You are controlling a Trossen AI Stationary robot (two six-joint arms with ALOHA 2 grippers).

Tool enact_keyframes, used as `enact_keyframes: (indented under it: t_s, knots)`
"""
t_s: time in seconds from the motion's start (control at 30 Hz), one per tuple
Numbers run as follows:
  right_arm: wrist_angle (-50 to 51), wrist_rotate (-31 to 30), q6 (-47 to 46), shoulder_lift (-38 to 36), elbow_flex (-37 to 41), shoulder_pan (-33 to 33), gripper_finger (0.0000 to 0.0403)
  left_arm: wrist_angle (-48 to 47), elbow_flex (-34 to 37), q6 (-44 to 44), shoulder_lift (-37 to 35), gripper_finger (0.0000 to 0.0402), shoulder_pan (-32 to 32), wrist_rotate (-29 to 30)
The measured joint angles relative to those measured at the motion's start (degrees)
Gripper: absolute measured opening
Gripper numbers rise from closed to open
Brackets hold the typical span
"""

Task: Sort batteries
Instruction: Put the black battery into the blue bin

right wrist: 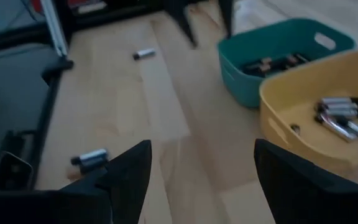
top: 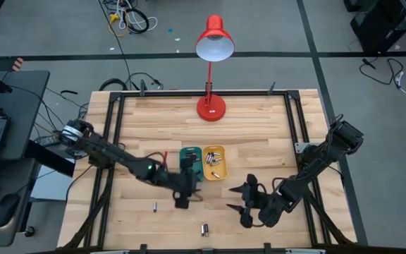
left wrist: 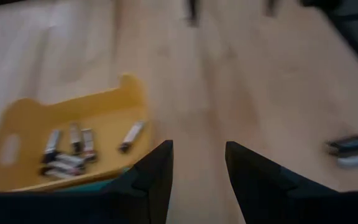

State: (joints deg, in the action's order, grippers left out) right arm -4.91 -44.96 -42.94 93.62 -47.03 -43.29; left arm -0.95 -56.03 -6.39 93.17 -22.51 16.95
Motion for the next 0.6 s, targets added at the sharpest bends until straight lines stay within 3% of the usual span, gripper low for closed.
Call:
enact_keyframes:
  t_s: [0.1, 0.27, 0.43, 0.6]
  knots:
    - [-1.9, -0.3, 1.6, 0.0, 0.0, 0.5, 0.0268, 0.2, 0.0, -0.1, 0.0, 0.0163, -3.0, 0.5]
    - [-5.5, 0.3, 1.0, 2.1, 0.0, 1.2, 0.0269, 0.3, 0.0, -3.9, 0.0, 0.0163, -7.1, 6.4]
    - [-26.1, 1.2, 5.9, 9.2, 0.0, 1.3, 0.0272, 0.9, 0.0, -5.9, 1.4, 0.0163, -10.5, 8.5]
    - [-38.3, 1.6, 8.4, 15.3, 0.0, 0.8, 0.0272, 1.9, 0.0, -8.3, 3.7, 0.0163, -12.7, 9.6]
